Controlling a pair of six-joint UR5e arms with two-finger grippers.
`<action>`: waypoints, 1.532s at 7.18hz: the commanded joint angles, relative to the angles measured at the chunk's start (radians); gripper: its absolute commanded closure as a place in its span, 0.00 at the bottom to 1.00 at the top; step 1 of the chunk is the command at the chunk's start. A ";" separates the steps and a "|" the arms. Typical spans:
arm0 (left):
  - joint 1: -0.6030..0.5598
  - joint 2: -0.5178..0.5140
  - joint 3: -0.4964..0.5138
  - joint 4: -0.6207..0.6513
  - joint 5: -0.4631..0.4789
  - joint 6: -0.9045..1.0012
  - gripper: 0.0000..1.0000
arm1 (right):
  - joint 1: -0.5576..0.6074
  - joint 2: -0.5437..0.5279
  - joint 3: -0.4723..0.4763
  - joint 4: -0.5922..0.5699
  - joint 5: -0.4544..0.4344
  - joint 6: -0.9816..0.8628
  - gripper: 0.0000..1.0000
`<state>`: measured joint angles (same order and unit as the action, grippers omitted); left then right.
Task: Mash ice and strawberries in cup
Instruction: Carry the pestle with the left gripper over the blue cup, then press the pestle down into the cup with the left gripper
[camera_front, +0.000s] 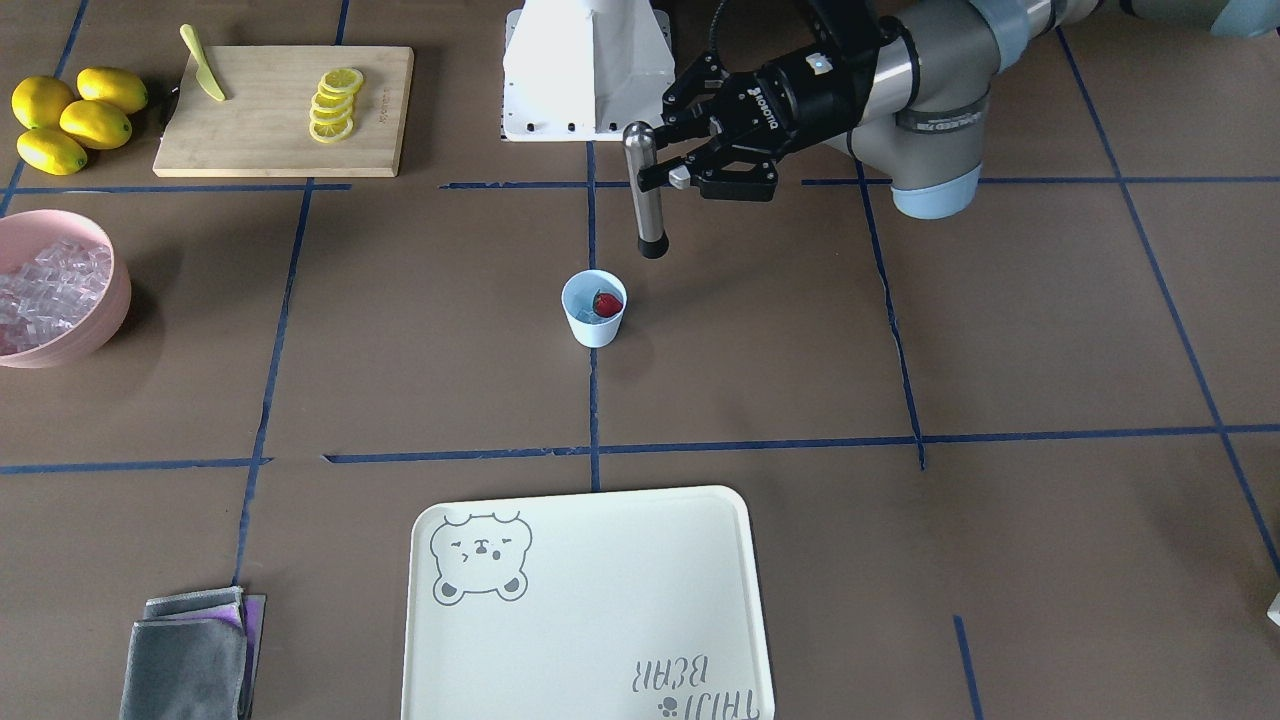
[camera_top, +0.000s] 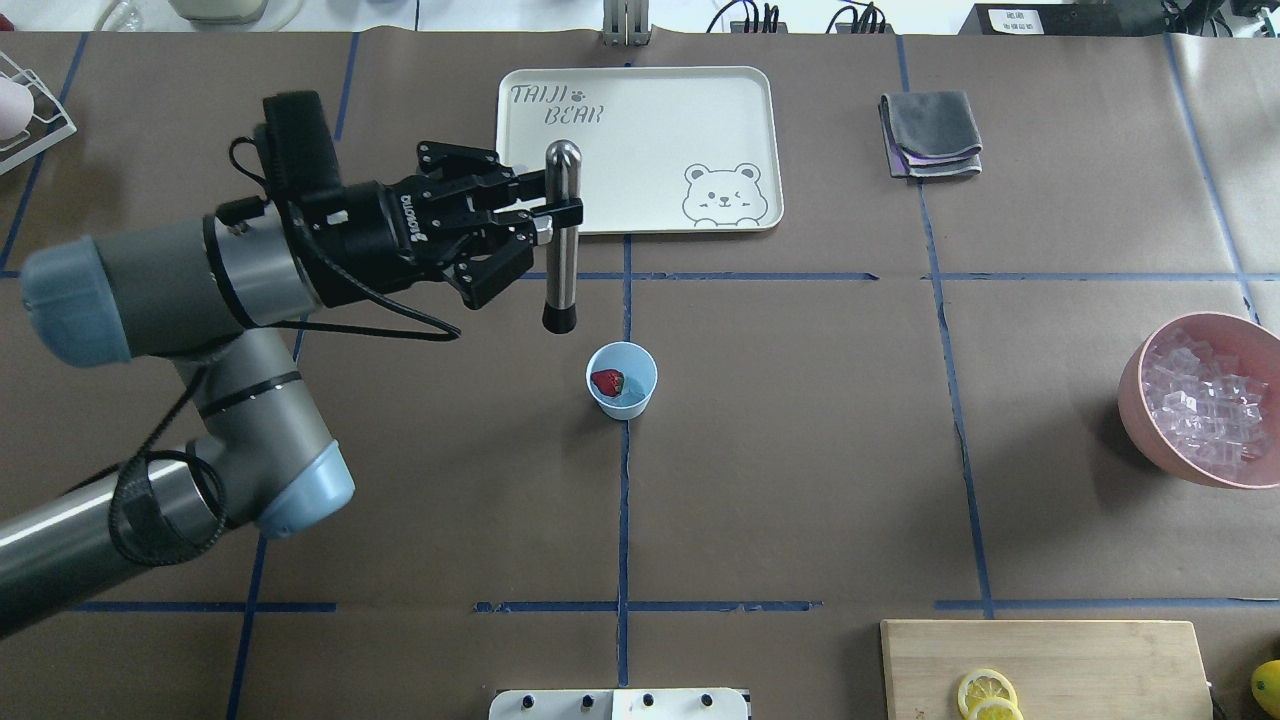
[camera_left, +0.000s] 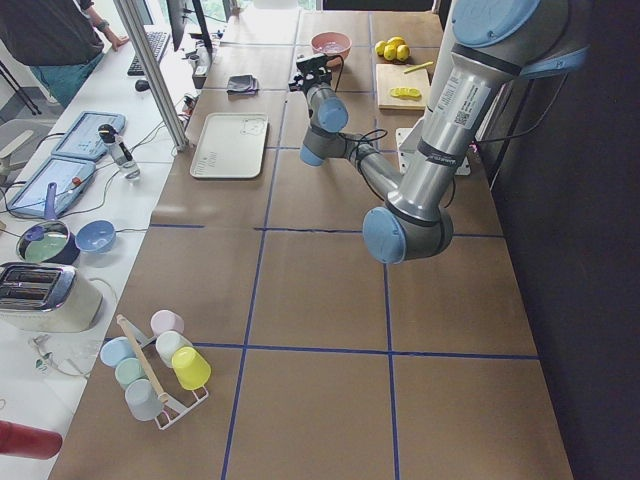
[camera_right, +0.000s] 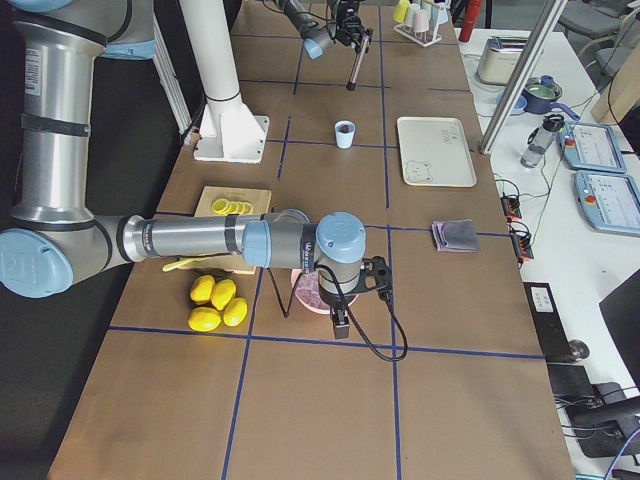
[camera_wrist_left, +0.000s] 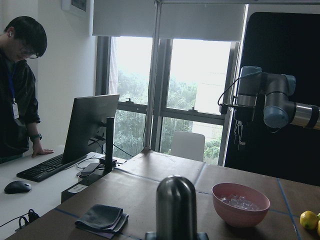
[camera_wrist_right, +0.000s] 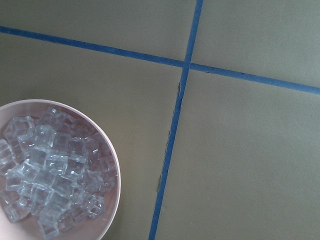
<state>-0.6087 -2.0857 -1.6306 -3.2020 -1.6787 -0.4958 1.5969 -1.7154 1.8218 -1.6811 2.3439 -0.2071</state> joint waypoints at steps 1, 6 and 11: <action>0.133 -0.013 0.023 -0.018 0.152 0.115 1.00 | 0.000 -0.001 0.004 0.000 0.000 0.000 0.00; 0.168 -0.079 0.225 -0.122 0.224 0.149 1.00 | 0.000 -0.001 0.004 0.000 0.000 0.000 0.00; 0.213 -0.126 0.302 -0.125 0.296 0.149 1.00 | 0.000 -0.001 0.001 0.000 0.000 0.000 0.00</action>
<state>-0.4121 -2.1921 -1.3548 -3.3271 -1.4148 -0.3463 1.5969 -1.7167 1.8235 -1.6812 2.3439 -0.2071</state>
